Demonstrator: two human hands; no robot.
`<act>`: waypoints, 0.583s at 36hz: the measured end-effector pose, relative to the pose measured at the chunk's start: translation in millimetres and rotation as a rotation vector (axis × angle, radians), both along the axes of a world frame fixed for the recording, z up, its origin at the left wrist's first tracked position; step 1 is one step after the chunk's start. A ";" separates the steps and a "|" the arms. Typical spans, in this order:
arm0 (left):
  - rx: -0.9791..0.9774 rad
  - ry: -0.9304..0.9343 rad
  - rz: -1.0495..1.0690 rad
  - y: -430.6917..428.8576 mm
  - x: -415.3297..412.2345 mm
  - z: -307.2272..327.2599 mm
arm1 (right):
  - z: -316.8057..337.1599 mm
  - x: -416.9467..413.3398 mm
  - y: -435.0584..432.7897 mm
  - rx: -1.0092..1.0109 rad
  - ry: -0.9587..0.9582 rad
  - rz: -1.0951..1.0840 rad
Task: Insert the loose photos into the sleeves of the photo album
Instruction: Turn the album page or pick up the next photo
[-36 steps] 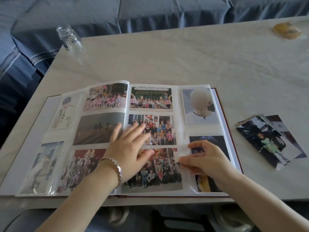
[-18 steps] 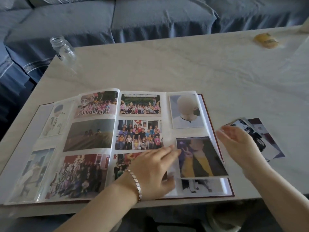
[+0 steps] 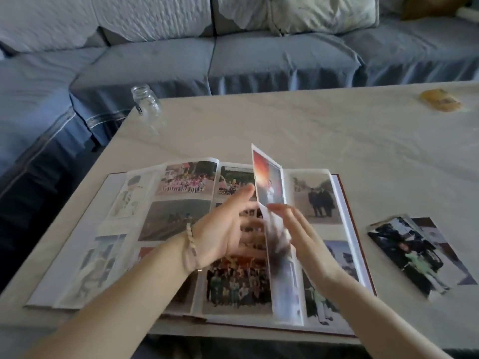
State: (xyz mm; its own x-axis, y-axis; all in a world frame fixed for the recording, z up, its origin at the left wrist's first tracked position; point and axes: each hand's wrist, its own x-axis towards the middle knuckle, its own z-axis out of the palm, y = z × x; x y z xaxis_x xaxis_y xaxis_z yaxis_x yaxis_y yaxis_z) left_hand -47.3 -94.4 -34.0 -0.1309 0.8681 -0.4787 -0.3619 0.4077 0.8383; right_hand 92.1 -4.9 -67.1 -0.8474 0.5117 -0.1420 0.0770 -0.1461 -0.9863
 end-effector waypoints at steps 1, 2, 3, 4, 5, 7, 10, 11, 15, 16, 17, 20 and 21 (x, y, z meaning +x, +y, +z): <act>-0.042 0.004 0.021 2.1 -3.9 2.7 | 1.1 -2.7 -4.8 0.030 0.009 0.032; -0.074 0.054 0.030 4.7 -5.9 3.8 | -0.8 -5.4 -8.7 0.060 0.008 0.054; -0.108 0.117 0.043 7.3 -6.5 4.4 | -1.1 -7.7 -12.6 0.094 -0.001 0.074; -0.144 0.185 0.055 10.2 -6.8 2.9 | -3.0 -10.3 -15.2 0.121 -0.005 0.082; -0.185 0.254 0.072 13.5 -8.0 -1.7 | -5.0 -12.4 -17.1 0.151 -0.007 0.083; -0.242 0.376 0.122 17.3 -8.1 -7.2 | -10.3 -14.5 -18.4 0.205 -0.029 0.072; -0.327 0.442 0.173 23.8 -7.9 -17.7 | -8.8 -14.0 -15.6 0.202 -0.037 0.055; -0.347 0.451 0.203 25.9 -7.3 -21.3 | -10.1 -13.4 -12.8 0.219 -0.049 0.033; -0.341 0.514 0.345 31.2 -7.8 -33.0 | -20.7 -8.7 2.3 0.295 -0.184 -0.115; -0.334 0.538 0.368 29.1 -9.9 -28.5 | -23.0 -7.4 6.6 0.334 -0.217 -0.125; -0.328 0.572 0.377 25.6 -14.1 -21.6 | -24.6 -6.2 10.9 0.379 -0.246 -0.118; -0.265 0.680 0.410 8.5 -39.0 3.7 | -21.2 -8.5 20.4 0.448 -0.268 -0.086; -0.242 0.724 0.435 -0.3 -48.6 14.6 | -18.5 -11.3 21.0 0.468 -0.266 -0.071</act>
